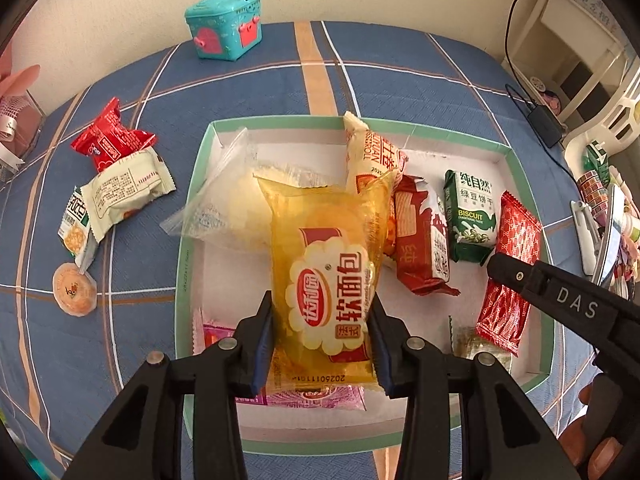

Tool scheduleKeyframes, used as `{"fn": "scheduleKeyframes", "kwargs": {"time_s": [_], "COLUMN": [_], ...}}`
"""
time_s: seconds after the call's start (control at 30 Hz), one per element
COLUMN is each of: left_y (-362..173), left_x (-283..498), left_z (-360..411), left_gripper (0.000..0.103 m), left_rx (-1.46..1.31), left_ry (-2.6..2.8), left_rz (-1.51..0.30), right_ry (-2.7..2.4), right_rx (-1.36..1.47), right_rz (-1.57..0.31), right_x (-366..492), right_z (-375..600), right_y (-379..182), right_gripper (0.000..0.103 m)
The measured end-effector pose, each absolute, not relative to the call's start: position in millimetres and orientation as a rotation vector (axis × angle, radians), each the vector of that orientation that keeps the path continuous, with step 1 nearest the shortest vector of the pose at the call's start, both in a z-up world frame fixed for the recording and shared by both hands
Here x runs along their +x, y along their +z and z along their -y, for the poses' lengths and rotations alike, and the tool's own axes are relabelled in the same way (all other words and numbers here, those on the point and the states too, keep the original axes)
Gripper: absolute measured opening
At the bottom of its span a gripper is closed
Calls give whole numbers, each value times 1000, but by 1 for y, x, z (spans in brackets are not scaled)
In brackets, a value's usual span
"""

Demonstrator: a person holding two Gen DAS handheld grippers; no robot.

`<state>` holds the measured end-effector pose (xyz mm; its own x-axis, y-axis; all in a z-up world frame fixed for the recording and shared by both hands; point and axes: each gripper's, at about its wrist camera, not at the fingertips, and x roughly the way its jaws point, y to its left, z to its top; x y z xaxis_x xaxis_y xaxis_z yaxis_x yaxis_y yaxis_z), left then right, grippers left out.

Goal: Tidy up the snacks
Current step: 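Carry the bread bag and red packet over the white tray with both tools, then open both tools to drop the bread bag and red packet into the tray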

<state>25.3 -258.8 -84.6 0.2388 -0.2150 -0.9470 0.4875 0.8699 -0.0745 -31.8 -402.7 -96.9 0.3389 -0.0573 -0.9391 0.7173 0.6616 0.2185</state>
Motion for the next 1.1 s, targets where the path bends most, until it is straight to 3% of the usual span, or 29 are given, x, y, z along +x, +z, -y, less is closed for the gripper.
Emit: {"fn": "scheduleKeyframes", "kwargs": {"time_s": [0.1, 0.3, 1.1], "left_y": [-84, -75, -25], "left_x": [26, 31, 48], "left_z": [258, 248, 192], "left_gripper": [54, 55, 56], "left_rx": [250, 199, 27], "left_ry": [-482, -487, -423], "left_rz": [-1247, -1250, -1150], "right_ry": [-568, -558, -473], "right_rx": [681, 658, 461], "right_rz": [-1126, -1107, -1018], "right_x": [-26, -25, -24], "right_z": [400, 396, 335], "right_y": [-97, -88, -24], "right_gripper": [63, 69, 69]}}
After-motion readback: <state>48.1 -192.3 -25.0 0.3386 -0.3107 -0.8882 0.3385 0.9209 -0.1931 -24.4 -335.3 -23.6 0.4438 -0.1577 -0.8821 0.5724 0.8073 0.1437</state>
